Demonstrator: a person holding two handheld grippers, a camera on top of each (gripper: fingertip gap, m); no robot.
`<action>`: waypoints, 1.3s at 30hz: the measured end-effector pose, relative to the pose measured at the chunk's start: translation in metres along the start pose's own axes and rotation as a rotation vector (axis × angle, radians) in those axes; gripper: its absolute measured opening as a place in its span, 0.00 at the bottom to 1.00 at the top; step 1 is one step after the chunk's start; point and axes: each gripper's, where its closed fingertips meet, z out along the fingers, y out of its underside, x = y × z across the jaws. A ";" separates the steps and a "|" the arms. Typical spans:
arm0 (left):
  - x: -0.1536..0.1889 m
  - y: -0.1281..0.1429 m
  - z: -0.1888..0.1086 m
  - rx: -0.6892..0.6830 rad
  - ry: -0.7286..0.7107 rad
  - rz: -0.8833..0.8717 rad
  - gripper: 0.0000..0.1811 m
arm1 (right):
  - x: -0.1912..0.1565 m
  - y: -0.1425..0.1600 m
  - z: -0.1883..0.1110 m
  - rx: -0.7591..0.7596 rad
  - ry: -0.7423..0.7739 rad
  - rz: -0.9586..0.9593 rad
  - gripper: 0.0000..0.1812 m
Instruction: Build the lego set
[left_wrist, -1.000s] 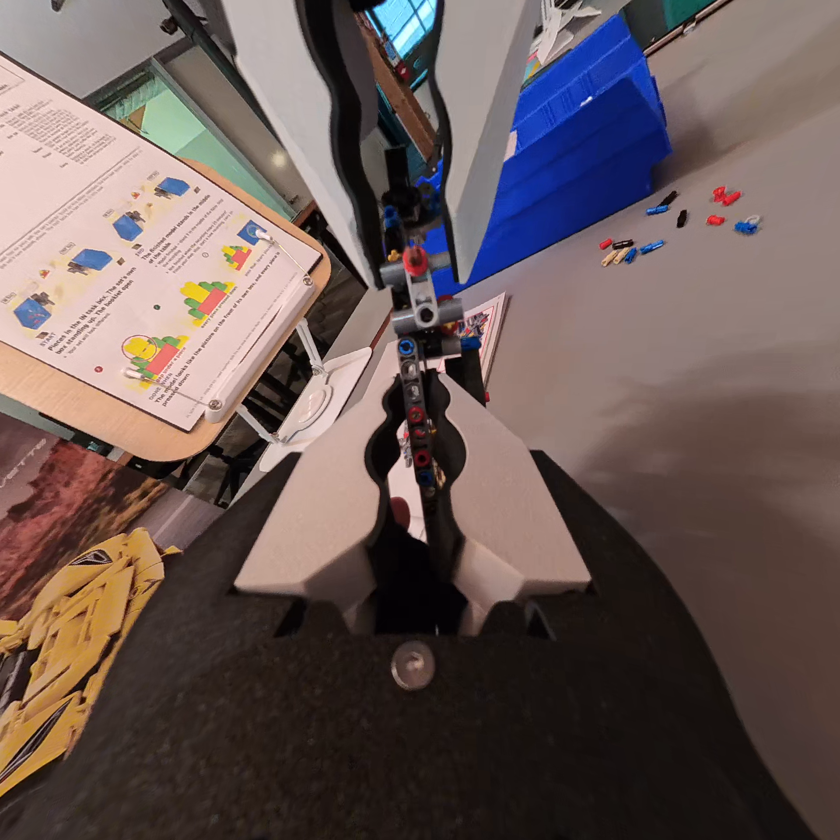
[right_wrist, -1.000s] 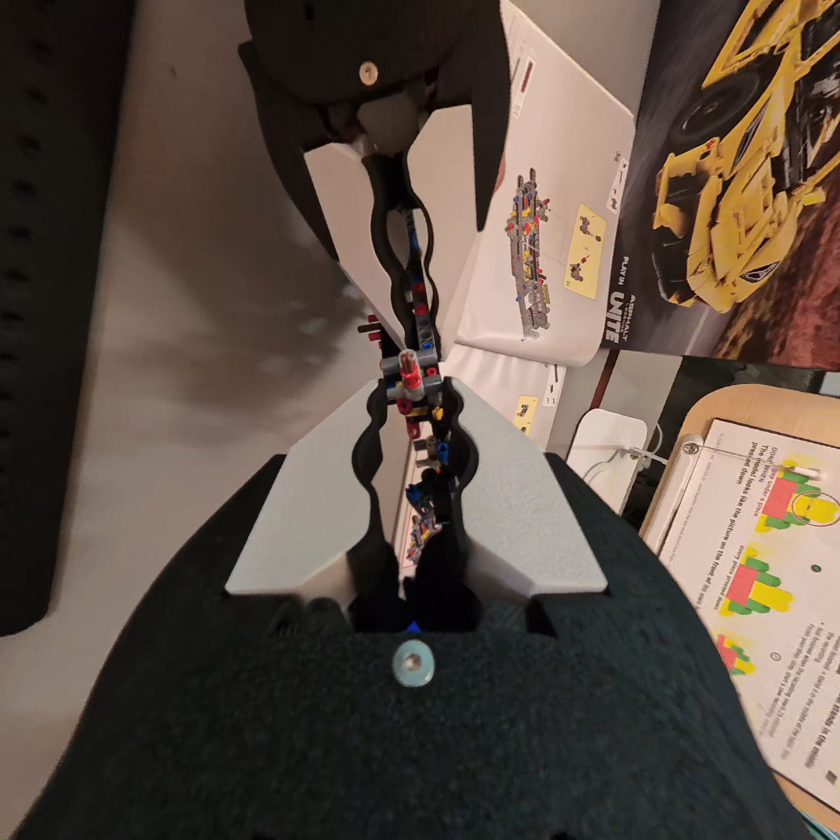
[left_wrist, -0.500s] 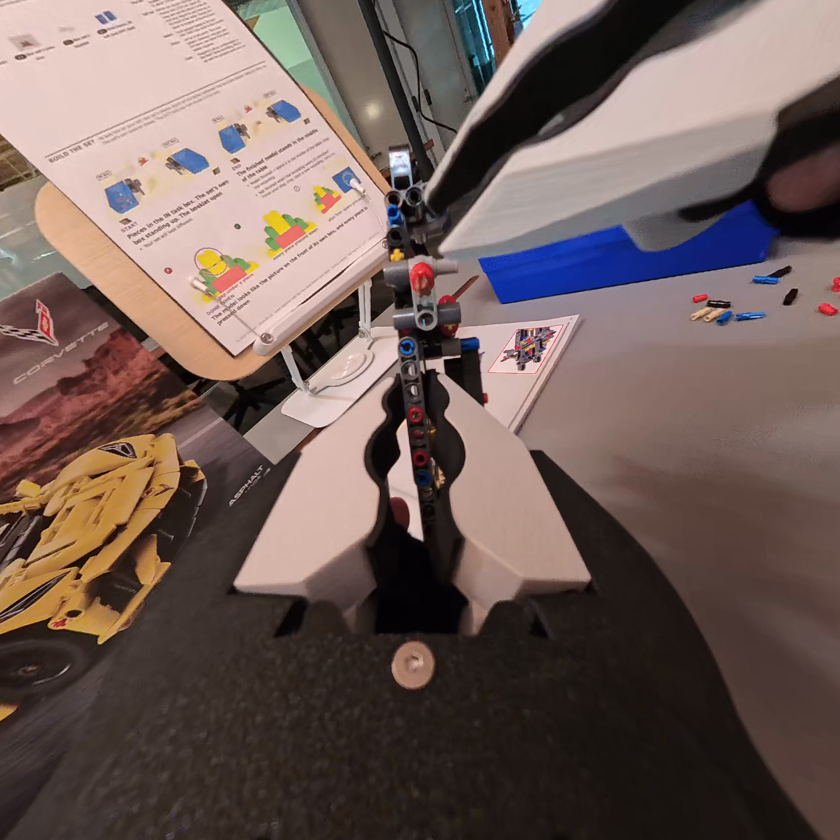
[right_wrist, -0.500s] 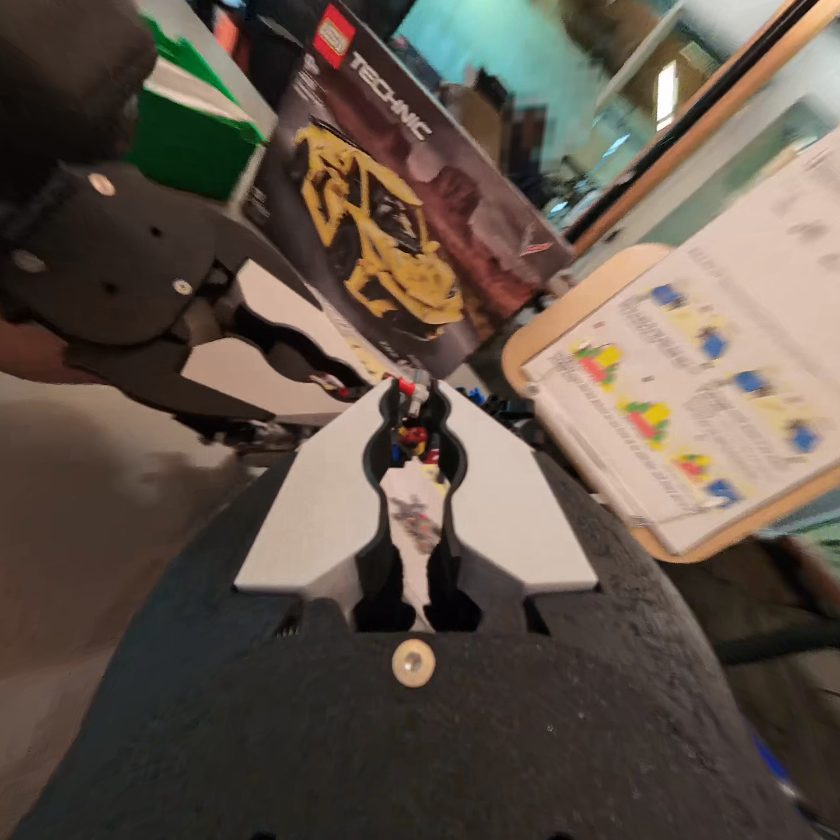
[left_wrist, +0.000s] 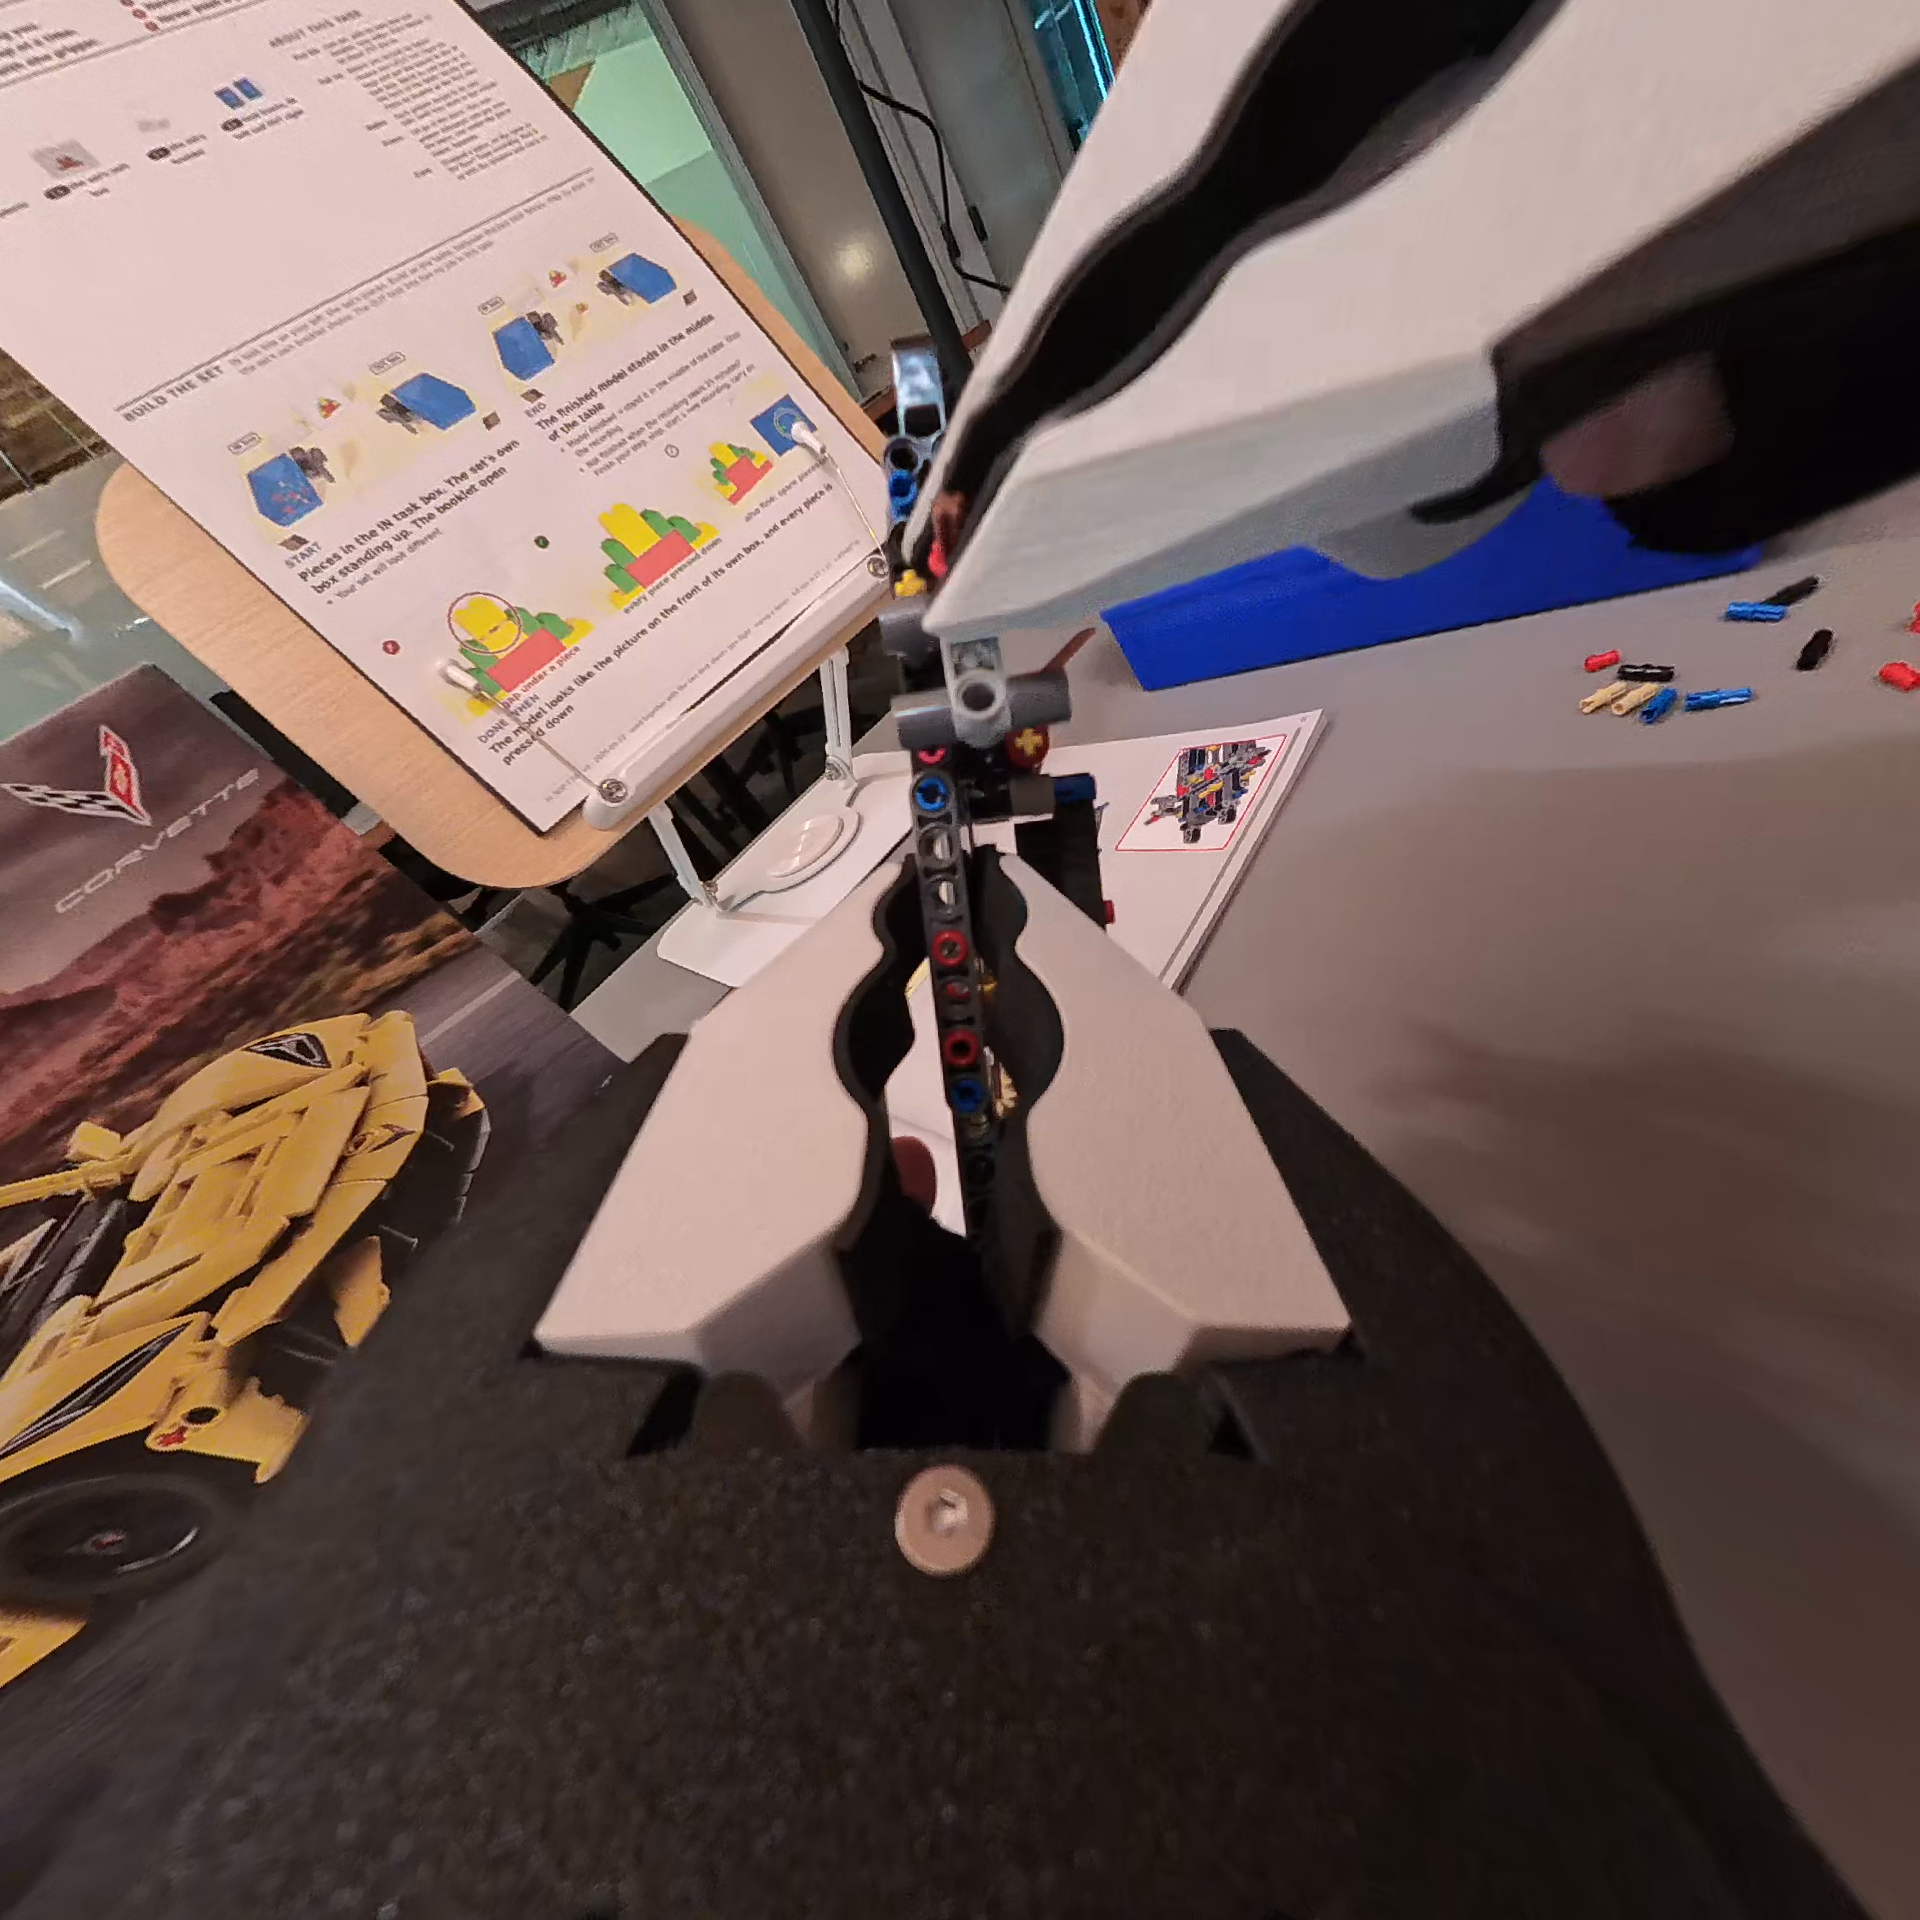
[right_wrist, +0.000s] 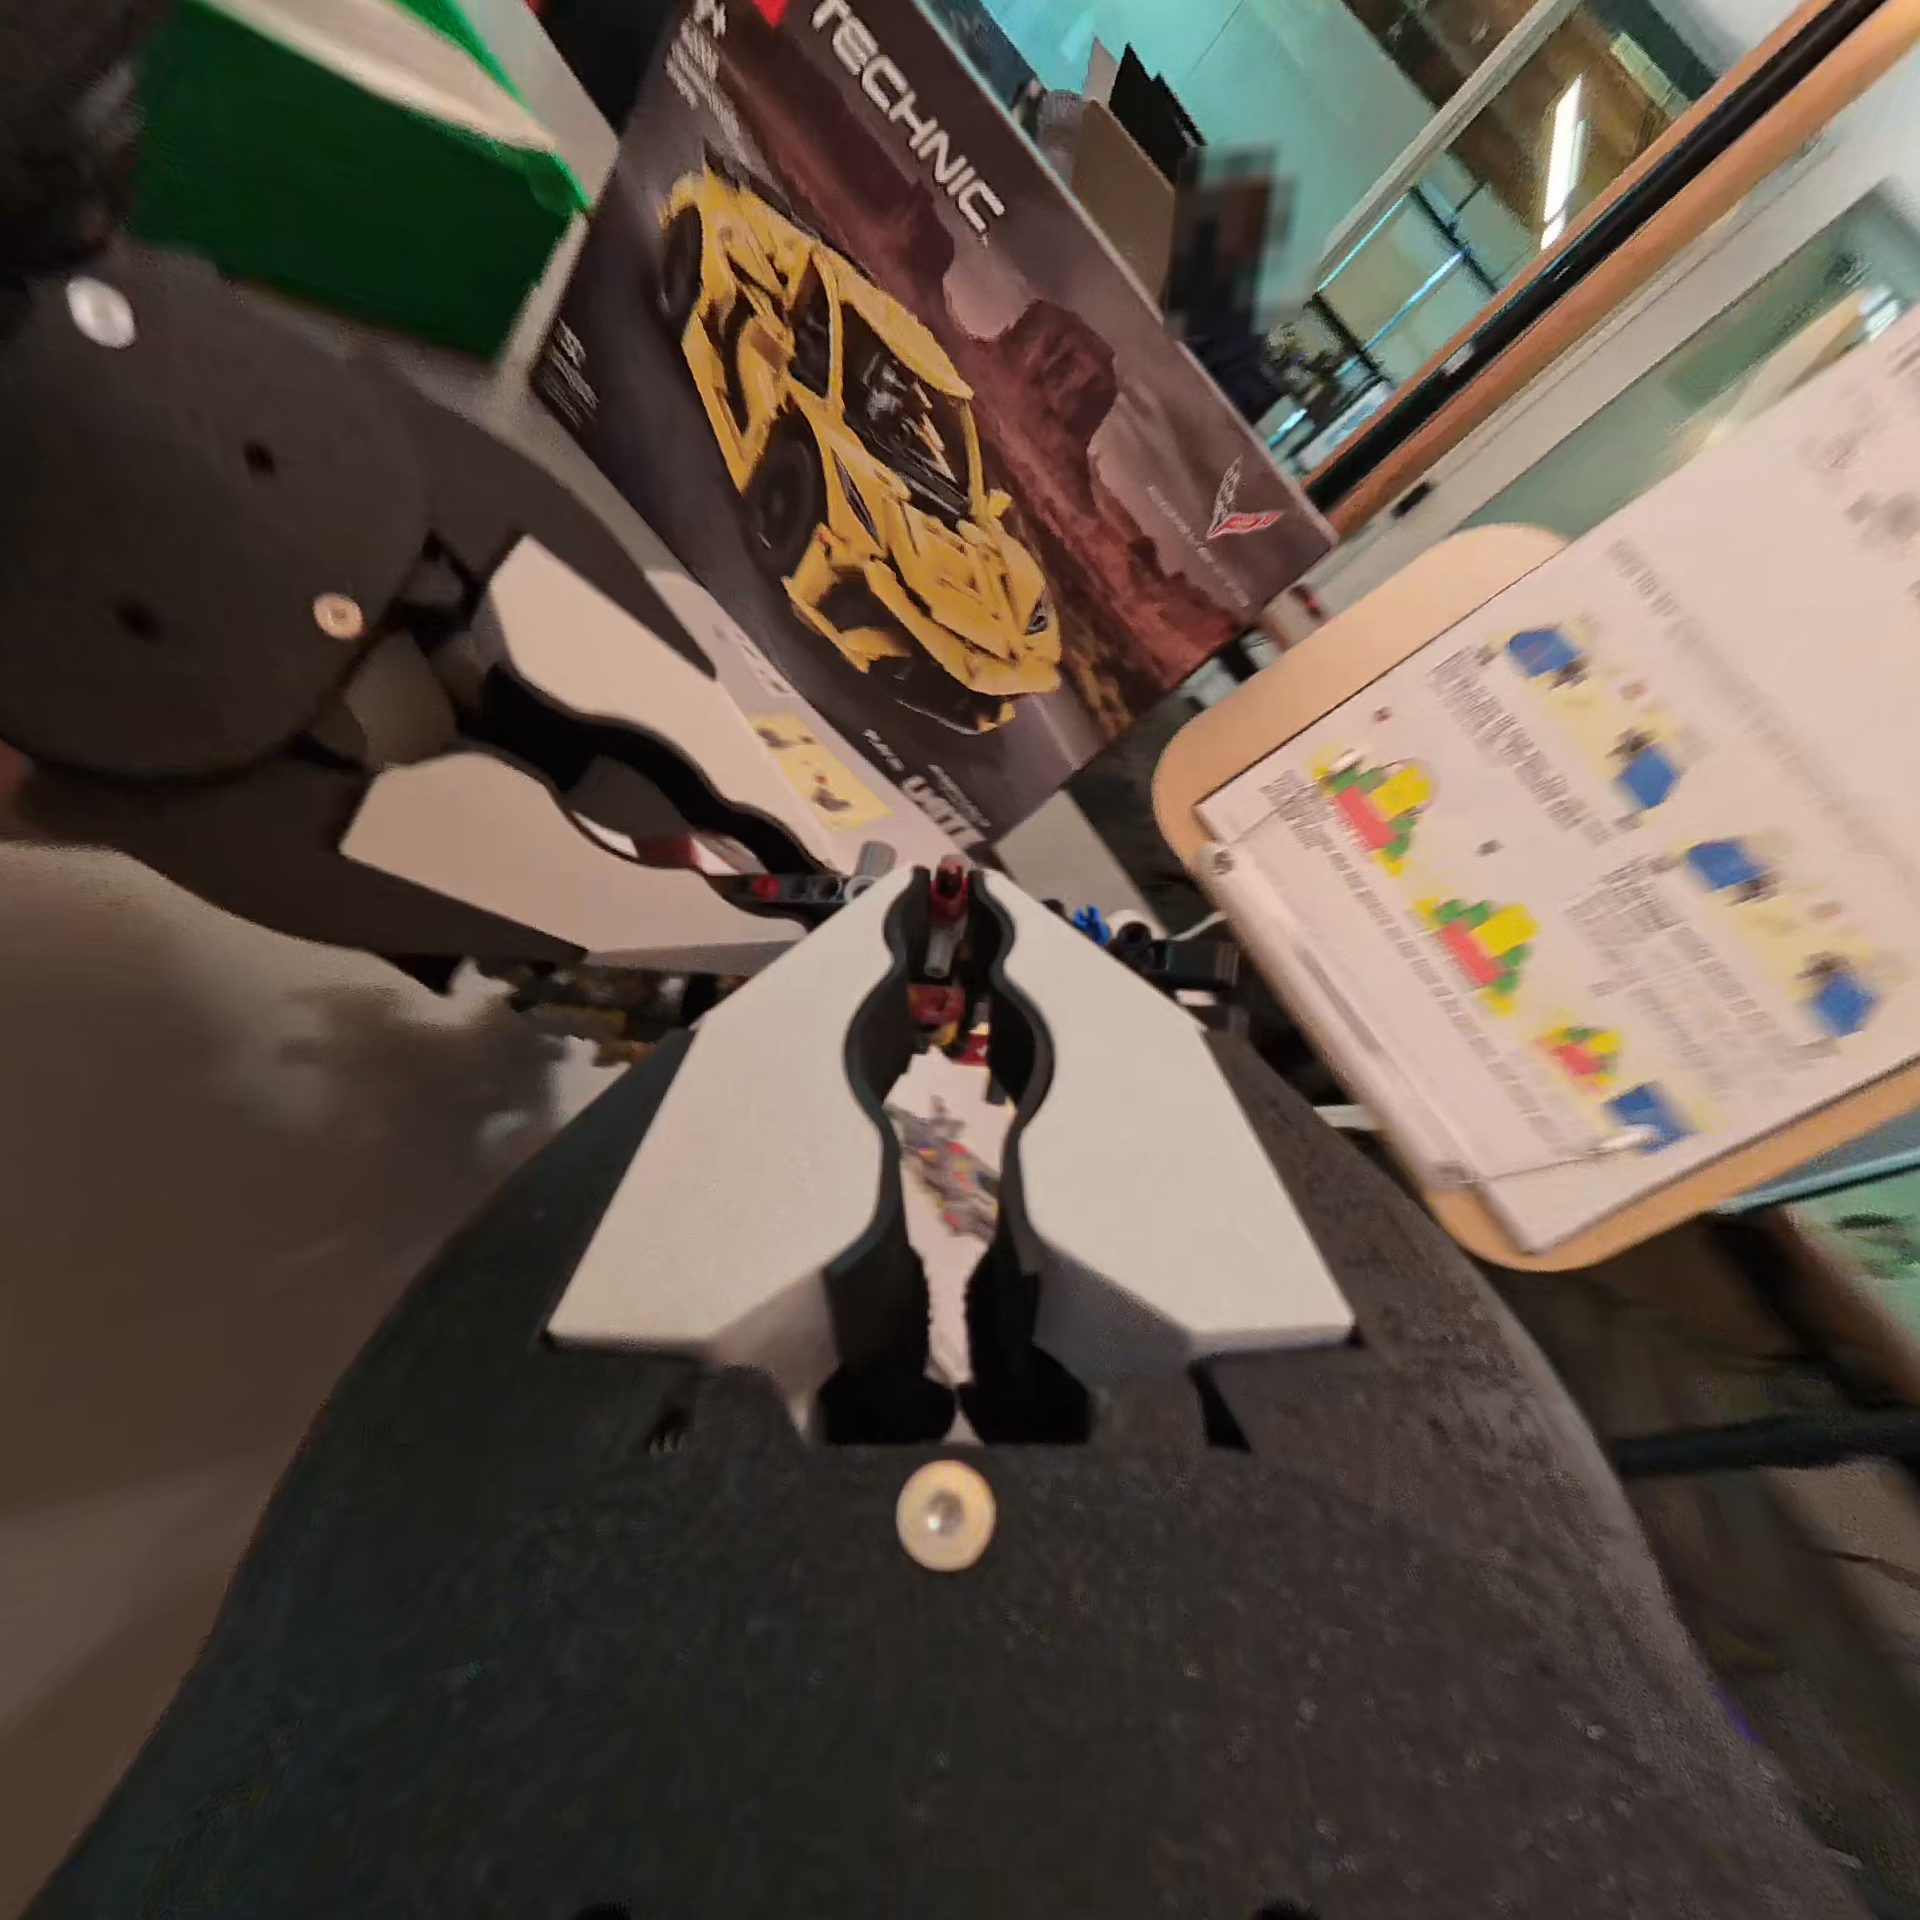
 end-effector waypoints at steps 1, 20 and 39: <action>0.001 0.001 0.000 -0.002 0.002 -0.005 0.04 | 0.000 0.001 0.001 0.010 -0.032 0.068 0.03; -0.012 0.003 -0.010 -0.001 -0.022 -0.570 0.03 | 0.000 -0.033 -0.013 0.104 -0.050 0.116 0.10; -0.033 0.053 -0.070 0.199 -0.416 -1.319 0.04 | -0.115 0.032 0.035 -0.234 -0.585 0.665 0.47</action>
